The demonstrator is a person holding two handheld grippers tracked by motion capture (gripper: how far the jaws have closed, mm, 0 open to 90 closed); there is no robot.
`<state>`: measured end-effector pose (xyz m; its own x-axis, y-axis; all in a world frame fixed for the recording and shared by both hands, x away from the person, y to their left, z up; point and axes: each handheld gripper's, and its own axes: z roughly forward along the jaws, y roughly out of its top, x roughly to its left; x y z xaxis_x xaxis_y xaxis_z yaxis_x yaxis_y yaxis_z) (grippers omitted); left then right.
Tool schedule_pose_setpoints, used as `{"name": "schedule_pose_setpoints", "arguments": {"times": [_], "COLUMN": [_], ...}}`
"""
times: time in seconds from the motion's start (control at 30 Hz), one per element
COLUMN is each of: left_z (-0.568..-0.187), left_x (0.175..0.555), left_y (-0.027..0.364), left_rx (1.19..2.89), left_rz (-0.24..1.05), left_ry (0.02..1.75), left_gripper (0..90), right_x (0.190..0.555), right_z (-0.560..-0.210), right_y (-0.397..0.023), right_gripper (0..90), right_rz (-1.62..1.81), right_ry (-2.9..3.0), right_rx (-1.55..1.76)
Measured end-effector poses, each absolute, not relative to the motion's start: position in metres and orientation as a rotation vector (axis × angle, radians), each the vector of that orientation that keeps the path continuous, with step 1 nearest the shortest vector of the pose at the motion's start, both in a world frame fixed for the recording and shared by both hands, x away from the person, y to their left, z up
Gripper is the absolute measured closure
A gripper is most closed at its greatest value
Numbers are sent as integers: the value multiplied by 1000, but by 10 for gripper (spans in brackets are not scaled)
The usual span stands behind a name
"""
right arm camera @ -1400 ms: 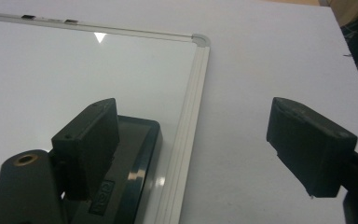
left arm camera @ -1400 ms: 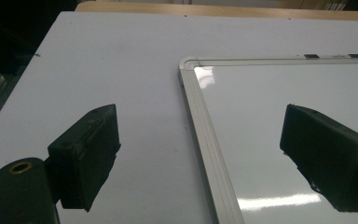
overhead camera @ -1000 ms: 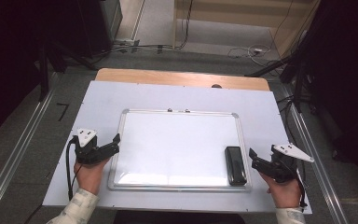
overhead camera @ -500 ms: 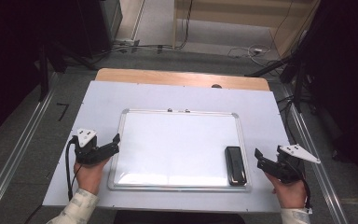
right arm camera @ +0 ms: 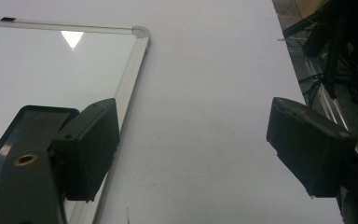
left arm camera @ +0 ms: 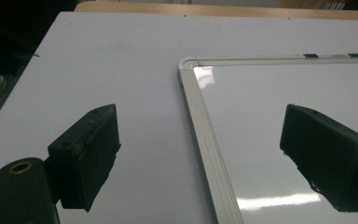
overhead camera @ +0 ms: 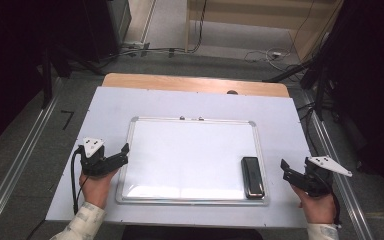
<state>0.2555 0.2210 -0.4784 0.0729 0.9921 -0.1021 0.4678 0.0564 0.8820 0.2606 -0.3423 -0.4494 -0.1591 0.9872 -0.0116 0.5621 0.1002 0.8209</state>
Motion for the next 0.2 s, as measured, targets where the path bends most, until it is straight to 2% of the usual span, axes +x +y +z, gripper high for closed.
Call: {"name": "schedule_pose_setpoints", "arguments": {"times": [0.2], "left_z": [-478], "left_x": [256], "left_y": [221], "left_rx": [1528], "left_rz": [807], "left_ry": [1513], "left_gripper": [123], "right_x": [262], "right_z": [-452], "right_y": [-346], "right_gripper": [160], "right_rz": [908], "right_ry": [1788], "right_rx": [1531]}}
